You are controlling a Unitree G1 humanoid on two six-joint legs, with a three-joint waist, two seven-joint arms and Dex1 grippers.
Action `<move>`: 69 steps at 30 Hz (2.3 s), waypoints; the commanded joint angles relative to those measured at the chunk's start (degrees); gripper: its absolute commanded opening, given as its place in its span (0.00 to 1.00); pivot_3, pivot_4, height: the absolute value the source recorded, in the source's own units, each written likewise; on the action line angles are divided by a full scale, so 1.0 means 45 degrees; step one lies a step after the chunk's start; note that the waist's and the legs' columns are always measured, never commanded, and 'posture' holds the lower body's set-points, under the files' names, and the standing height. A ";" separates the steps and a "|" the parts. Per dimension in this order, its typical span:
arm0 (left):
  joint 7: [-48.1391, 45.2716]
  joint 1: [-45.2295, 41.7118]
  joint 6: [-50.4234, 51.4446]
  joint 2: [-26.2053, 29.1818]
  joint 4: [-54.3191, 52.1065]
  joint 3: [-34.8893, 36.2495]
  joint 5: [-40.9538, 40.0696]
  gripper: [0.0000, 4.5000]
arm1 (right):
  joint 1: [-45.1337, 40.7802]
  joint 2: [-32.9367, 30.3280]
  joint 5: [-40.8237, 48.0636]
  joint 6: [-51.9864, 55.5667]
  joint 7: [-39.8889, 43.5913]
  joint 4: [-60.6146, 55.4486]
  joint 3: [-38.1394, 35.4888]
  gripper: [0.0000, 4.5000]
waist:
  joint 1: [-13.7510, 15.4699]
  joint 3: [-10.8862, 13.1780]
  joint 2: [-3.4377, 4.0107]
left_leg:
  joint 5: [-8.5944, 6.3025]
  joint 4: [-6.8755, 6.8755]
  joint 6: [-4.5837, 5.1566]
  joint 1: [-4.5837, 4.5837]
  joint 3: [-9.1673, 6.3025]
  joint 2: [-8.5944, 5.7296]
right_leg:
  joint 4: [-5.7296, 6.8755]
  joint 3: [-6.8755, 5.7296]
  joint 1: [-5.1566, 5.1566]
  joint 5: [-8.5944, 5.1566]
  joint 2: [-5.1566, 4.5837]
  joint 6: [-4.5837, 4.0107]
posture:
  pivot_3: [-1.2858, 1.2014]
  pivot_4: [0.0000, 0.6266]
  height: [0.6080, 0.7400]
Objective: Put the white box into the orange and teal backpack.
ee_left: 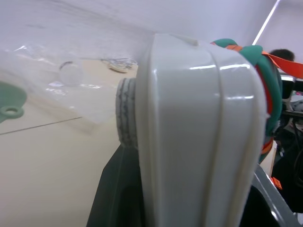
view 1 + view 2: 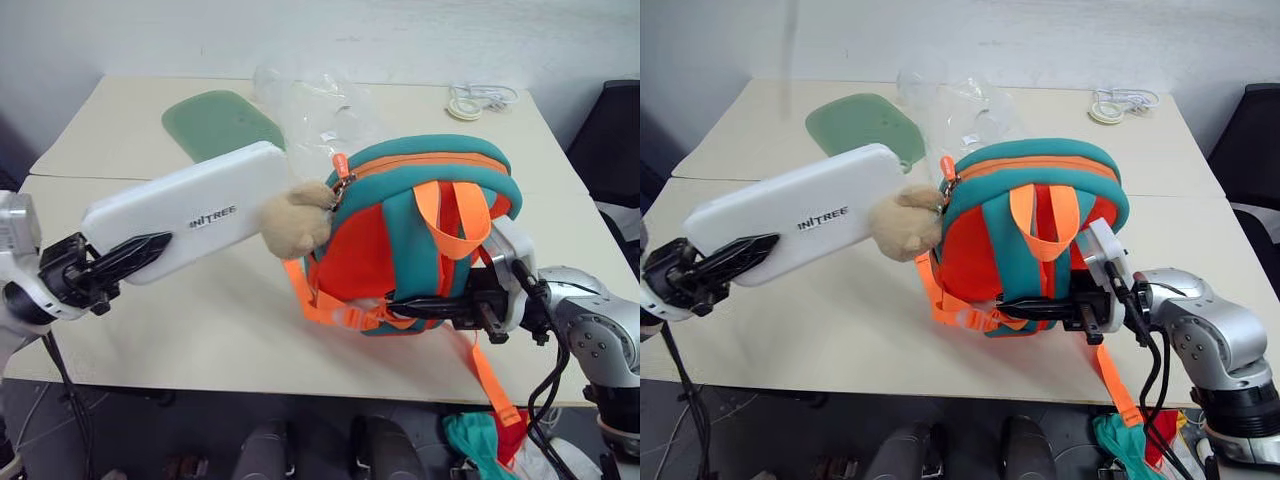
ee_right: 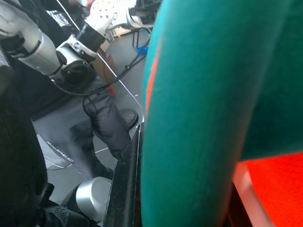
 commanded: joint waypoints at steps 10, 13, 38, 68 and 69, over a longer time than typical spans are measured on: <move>-0.0976 -0.0394 0.0642 0.1349 -0.0908 0.0143 -0.1908 0.27 | -0.0461 0.1102 -0.1242 -0.0923 -0.0362 0.0697 0.0504 0.01 | 0.0034 0.0001 -0.0001 | 0.0001 0.0009 -0.0002 -0.0006 0.0010 0.0009 | -0.0003 0.0005 -0.0007 0.0000 0.0018 0.0000 | 0.52 0.24 1.00; -0.0728 -0.0155 0.0992 0.1540 -0.0850 0.0781 -0.2500 0.27 | -0.0463 0.1322 -0.1635 -0.1202 -0.0388 0.0981 0.0628 0.01 | 0.0021 0.0001 -0.0001 | 0.0001 0.0008 -0.0004 -0.0006 0.0007 0.0011 | -0.0001 0.0003 -0.0009 -0.0001 0.0019 0.0000 | 0.52 0.24 1.00; -0.0753 -0.0408 -0.1623 0.2335 -0.1184 -0.2960 0.2520 0.27 | -0.0486 0.1596 -0.2147 -0.1299 -0.0507 0.0896 0.0867 0.01 | 0.0029 0.0001 0.0000 | 0.0001 0.0002 -0.0017 0.0006 0.0019 0.0014 | 0.0002 0.0015 -0.0012 -0.0003 0.0021 -0.0006 | 0.52 0.24 1.00; -0.0253 -0.7134 -0.2402 -0.2014 0.2223 -0.9022 0.6595 0.99 | -0.0175 0.1918 -0.2233 -0.1380 -0.1103 0.0283 0.1190 0.01 | 0.0020 0.0007 -0.0020 | 0.0043 0.0039 0.0038 0.0007 0.0054 0.0002 | 0.0053 0.0002 0.0004 0.0021 0.0042 0.0039 | 0.52 0.24 1.00; -0.0705 -0.6913 -0.2559 -0.1663 0.2082 -0.8732 0.6424 0.99 | -0.0148 0.1922 -0.2239 -0.1388 -0.1134 0.0266 0.1202 0.01 | 0.0026 0.0007 -0.0020 | 0.0045 0.0037 0.0031 0.0009 0.0053 0.0006 | 0.0054 0.0002 0.0004 0.0019 0.0044 0.0035 | 0.52 0.24 1.00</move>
